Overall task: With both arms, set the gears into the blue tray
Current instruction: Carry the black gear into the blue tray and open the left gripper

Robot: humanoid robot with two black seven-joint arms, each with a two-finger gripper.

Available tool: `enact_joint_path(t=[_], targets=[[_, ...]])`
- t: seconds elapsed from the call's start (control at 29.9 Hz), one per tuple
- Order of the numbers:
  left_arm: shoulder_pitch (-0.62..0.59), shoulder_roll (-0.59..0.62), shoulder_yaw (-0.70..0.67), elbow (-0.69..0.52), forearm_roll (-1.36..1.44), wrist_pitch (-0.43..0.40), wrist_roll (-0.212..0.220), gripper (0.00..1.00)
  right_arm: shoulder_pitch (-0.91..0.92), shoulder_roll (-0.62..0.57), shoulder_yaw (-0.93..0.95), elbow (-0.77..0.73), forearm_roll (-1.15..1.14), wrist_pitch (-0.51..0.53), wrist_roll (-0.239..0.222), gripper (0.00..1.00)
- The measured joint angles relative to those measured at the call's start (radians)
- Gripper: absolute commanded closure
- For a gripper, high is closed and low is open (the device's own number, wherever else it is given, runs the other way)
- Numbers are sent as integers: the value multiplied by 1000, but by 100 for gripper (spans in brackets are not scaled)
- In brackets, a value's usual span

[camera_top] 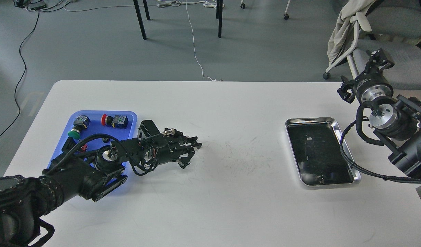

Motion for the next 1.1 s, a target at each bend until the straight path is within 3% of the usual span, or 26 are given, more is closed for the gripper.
enact_joint_path(t=[0.4,0.77,1.1], targets=[[-62,116,-4,-24,-1,-10,-1,91,-2,2,0,-4,-1,1,0,1],[-68,422,27,-225,7,-12,-1,91,-4,6,-7,-5,-5,2,0,1],[9,574,55,-241,4,19,-1,91,-3,6,-12,-6,-6,3,0,1]])
